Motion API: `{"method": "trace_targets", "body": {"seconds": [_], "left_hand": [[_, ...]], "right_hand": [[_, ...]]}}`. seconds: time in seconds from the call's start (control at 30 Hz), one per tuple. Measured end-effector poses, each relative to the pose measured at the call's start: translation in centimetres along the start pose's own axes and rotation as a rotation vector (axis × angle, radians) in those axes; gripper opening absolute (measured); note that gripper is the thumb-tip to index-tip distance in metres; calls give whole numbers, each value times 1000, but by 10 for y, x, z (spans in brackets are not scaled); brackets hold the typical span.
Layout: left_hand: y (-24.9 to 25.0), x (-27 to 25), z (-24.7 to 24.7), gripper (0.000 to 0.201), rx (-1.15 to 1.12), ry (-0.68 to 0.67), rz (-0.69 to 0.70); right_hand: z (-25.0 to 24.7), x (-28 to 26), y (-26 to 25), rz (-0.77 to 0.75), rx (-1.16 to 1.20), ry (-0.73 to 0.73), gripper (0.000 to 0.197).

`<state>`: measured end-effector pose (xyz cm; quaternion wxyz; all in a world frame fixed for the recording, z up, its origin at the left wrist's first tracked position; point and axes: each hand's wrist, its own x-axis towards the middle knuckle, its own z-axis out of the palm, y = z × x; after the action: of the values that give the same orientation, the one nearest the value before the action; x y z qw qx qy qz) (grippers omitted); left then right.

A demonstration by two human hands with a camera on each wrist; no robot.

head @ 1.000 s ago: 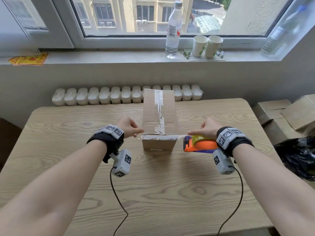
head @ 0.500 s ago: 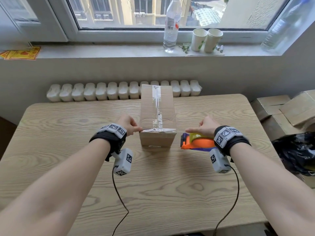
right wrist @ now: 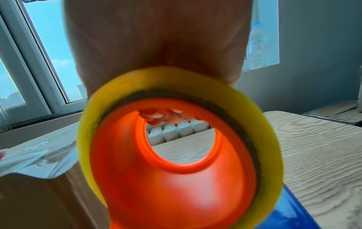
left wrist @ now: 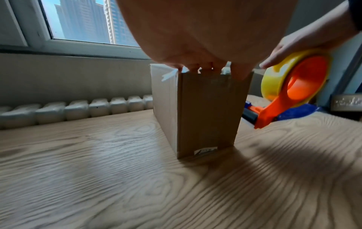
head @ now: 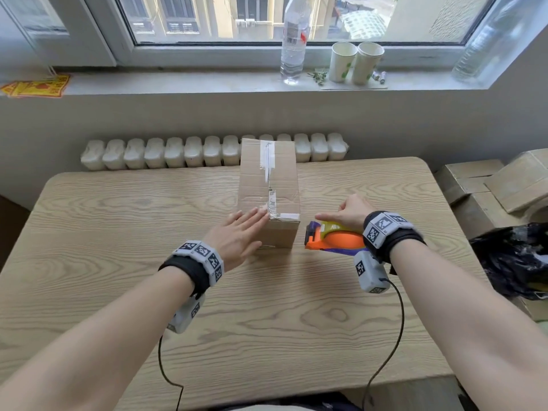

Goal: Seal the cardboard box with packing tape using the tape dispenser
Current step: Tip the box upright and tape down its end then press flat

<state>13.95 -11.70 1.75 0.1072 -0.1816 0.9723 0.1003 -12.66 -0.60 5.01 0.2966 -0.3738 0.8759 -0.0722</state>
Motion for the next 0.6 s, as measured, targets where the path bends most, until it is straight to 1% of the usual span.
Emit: {"method": "trace_targets", "body": {"seconds": [0.1,0.2,0.3,0.4,0.5,0.57,0.6], "left_hand": [[5,2,3,76,-6,41,-16],[19,12,-2,73,-33,98,6],[36,24,-5,63,-45,63,43],[43,31,-4,62,-57,52,32],[47,37,-6,61,-74,72,29],[52,44,-9,59,-91,96,51],[54,47,-9,60,-84,105,68]], "right_hand": [[0,0,2,10,22,-2,64],[-1,-1,3,5,44,-6,65],[-2,-2,3,5,45,-8,64],[-3,-2,4,-2,53,-17,65],[-4,-3,5,-7,70,-25,64],[-5,-2,6,-2,108,-41,57],[-6,-2,7,5,136,-45,49]]}}
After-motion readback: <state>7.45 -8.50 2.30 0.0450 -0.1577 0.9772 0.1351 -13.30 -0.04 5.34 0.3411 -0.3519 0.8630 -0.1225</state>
